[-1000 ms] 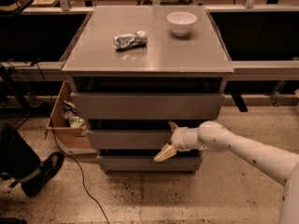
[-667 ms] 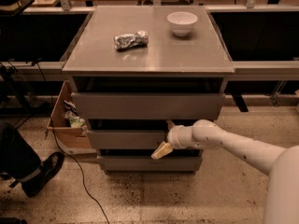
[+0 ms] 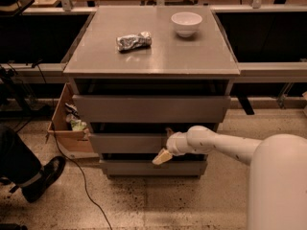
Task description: Open middle drawer
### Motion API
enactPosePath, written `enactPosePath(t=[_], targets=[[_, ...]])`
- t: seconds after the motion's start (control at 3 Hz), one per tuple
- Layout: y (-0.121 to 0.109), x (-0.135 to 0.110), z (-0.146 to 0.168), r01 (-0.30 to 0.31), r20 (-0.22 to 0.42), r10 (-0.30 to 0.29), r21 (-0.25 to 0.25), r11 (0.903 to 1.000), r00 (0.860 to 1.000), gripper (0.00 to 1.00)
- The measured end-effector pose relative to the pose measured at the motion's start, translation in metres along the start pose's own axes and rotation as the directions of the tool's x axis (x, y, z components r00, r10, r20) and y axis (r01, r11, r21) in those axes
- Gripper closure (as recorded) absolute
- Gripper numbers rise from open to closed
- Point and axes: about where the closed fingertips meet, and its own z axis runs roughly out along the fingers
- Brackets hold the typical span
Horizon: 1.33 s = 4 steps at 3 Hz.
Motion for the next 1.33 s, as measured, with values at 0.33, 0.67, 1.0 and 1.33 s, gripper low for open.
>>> enactPosePath(t=[0.33, 0.67, 1.0, 1.33], targets=[[0.017, 0.013, 0.009, 0.002, -0.034, -0.003, -0.027, 0.9996, 0.999, 0.39], [0.015, 0.007, 0.003, 0.002, -0.034, -0.003, -0.027, 0.9996, 0.999, 0.63], [0.014, 0.001, -0.003, 0.002, -0.034, -0.003, -0.026, 0.9996, 0.999, 0.65], [0.012, -0.004, -0.008, 0.002, -0.034, -0.003, -0.026, 0.9996, 0.999, 0.42]])
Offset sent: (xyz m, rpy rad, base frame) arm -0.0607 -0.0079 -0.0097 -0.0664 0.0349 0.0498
